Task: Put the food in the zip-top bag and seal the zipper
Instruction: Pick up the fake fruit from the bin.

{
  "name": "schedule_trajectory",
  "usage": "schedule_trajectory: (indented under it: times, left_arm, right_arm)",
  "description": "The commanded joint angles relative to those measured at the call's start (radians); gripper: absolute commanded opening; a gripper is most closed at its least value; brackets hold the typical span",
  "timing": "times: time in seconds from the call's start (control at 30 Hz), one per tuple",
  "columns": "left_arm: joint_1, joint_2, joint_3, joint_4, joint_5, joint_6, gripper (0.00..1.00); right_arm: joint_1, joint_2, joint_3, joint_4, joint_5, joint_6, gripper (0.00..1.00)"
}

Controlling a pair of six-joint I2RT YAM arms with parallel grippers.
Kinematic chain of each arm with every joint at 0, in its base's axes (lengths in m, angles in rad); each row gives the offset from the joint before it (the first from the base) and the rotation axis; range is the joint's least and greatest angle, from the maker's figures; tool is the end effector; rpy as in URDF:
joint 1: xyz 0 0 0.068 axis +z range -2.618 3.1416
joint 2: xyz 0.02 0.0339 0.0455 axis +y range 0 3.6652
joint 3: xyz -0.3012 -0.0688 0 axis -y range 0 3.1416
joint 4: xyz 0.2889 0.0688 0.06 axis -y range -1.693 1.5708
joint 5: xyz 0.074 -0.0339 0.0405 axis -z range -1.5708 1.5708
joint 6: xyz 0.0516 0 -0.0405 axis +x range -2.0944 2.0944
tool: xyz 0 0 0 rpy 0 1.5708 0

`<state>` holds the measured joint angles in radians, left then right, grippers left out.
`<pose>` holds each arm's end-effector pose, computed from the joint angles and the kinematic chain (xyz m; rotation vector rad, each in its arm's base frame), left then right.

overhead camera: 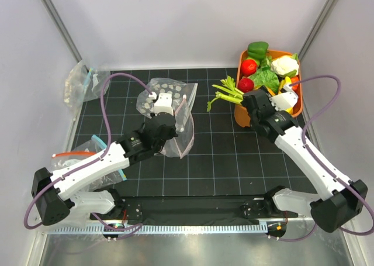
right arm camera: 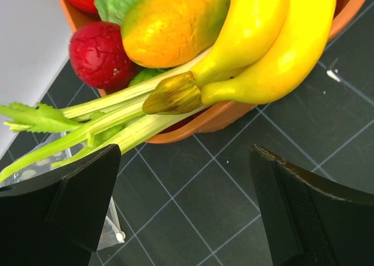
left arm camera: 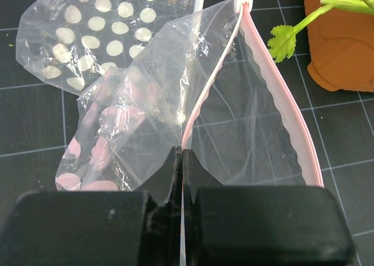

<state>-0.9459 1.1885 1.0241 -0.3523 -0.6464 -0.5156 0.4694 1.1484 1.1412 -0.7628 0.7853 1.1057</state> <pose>0.2022 -0.2272 0.3480 0.0450 1.9857 -0.2710 0.2530 0.0874 0.3692 0.9846 1.8385 0.0158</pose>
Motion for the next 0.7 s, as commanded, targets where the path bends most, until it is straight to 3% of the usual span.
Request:
schedule_trajectory:
  times: [0.0, 0.13, 0.67]
  left_arm:
    - [0.002, 0.01, -0.002, 0.061, -0.002, 0.002, 0.0]
    - [0.002, 0.028, 0.01, 0.042, -0.065, 0.014, 0.0]
    - [0.002, 0.036, 0.01, 0.049, -0.032, 0.006, 0.0]
  right_arm:
    - [-0.011, 0.008, 0.016, 0.011, 0.035, 0.167, 1.0]
    - [-0.038, 0.043, 0.009, 0.034, 0.028, 0.255, 1.0]
    - [-0.176, 0.094, -0.049, 0.077, -0.014, 0.437, 1.0]
